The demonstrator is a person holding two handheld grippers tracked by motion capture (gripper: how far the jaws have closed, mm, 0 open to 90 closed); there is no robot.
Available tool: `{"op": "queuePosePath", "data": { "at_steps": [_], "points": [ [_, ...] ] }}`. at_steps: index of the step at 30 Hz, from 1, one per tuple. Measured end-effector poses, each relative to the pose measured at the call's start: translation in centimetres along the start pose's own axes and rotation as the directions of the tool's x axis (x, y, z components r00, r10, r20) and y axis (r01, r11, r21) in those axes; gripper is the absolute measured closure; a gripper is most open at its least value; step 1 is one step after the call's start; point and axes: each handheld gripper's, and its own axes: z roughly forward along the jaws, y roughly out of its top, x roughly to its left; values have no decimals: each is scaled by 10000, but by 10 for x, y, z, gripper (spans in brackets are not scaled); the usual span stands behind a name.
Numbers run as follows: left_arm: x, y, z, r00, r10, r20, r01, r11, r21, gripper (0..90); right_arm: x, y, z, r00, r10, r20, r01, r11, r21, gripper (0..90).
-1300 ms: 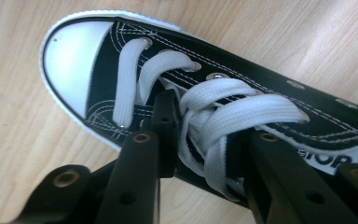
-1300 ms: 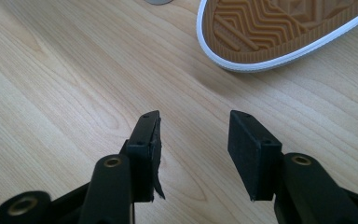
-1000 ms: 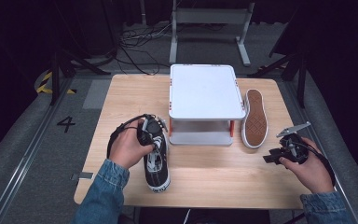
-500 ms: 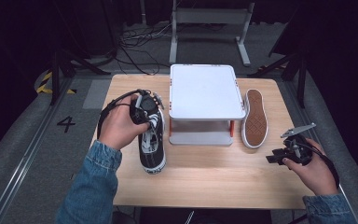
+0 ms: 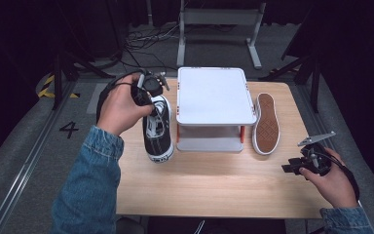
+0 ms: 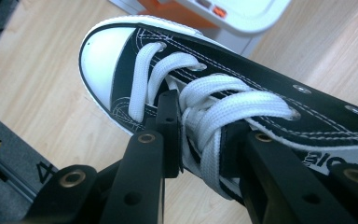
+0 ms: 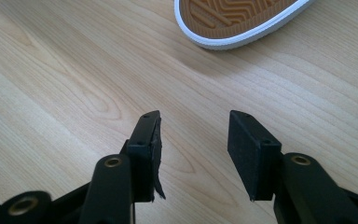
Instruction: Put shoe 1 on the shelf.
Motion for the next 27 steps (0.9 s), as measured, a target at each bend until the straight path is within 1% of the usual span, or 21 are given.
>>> {"op": "queuePosePath", "data": {
  "at_steps": [2, 4, 5, 6, 8, 11, 12, 13, 14, 15, 17, 18, 20, 21, 22, 23, 25, 26, 27],
  "points": [
    [4, 5, -7, 9999, 63, -150, -64, 10000, -65, 759, 0, -1, -1, 10000, 30, -1, -30, 10000, -51, 560],
    [6, 11, -17, 9993, 53, -372, -62, 9997, -227, 759, -1, -1, -2, 10000, 29, 26, -29, 10000, -65, 560],
    [7, 13, -19, 9990, 117, -439, -129, 9996, -261, 757, -2, -1, -2, 10000, 19, 36, -18, 10000, -84, 559],
    [7, 17, -23, 9984, 114, -553, -134, 9993, -346, 758, -2, -2, -2, 9999, 94, 42, -94, 9999, -43, 560],
    [9, 25, -28, 9977, 242, -640, -270, 9987, -430, 758, -2, -3, -2, 9999, 134, 104, -134, 9999, 10, 560],
    [11, 40, -31, 9959, 387, -822, -437, 9972, -600, 759, -3, -6, -3, 9998, 159, 83, -159, 9999, -36, 560],
    [12, 44, -31, 9951, 480, -865, -535, 9966, -629, 759, -3, -7, -4, 9998, 137, 150, -136, 9999, -72, 560],
    [12, 44, -31, 9951, 480, -865, -535, 9966, -629, 758, -3, -8, -5, 9997, 223, 100, -222, 9997, -73, 560],
    [13, 54, -31, 9928, 664, -997, -742, 9943, -765, 758, -4, -10, -7, 9996, 238, 117, -237, 9997, -87, 560],
    [13, 58, -29, 9923, 655, -1047, -743, 9938, -829, 758, -4, -11, -8, 9994, 304, 140, -302, 9995, -108, 560],
    [14, 66, -26, 9907, 783, -1110, -888, 9917, -933, 759, -4, -13, -10, 9993, 327, 171, -324, 9993, -170, 560],
    [15, 70, -24, 9898, 877, -1123, -985, 9907, -939, 759, -5, -14, -11, 9993, 340, 170, -337, 9993, -180, 559],
    [15, 78, -20, 9901, 840, -1127, -951, 9907, -970, 759, -5, -15, -12, 9991, 386, 177, -382, 9991, -199, 559],
    [16, 82, -18, 9887, 998, -1122, -1099, 9900, -882, 759, -5, -15, -12, 9991, 378, 179, -375, 9991, -196, 559],
    [16, 86, -15, 9879, 1067, -1129, -1175, 9886, -936, 758, -5, -15, -12, 9992, 354, 172, -351, 9992, -197, 559],
    [16, 90, -14, 9870, 1154, -1120, -1256, 9881, -892, 759, -5, -15, -11, 9992, 356, 158, -353, 9992, -185, 559],
    [15, 97, -9, 9848, 1326, -1126, -1436, 9850, -958, 758, -5, -15, -11, 9993, 359, 140, -356, 9992, -165, 559],
    [15, 97, -9, 9848, 1326, -1126, -1436, 9850, -958, 758, -5, -15, -11, 9993, 359, 140, -356, 9992, -165, 559],
    [15, 101, -6, 9828, 1445, -1150, -1563, 9825, -1014, 758, -5, -15, -11, 9993, 361, 124, -359, 9992, -171, 559]
  ]
}}
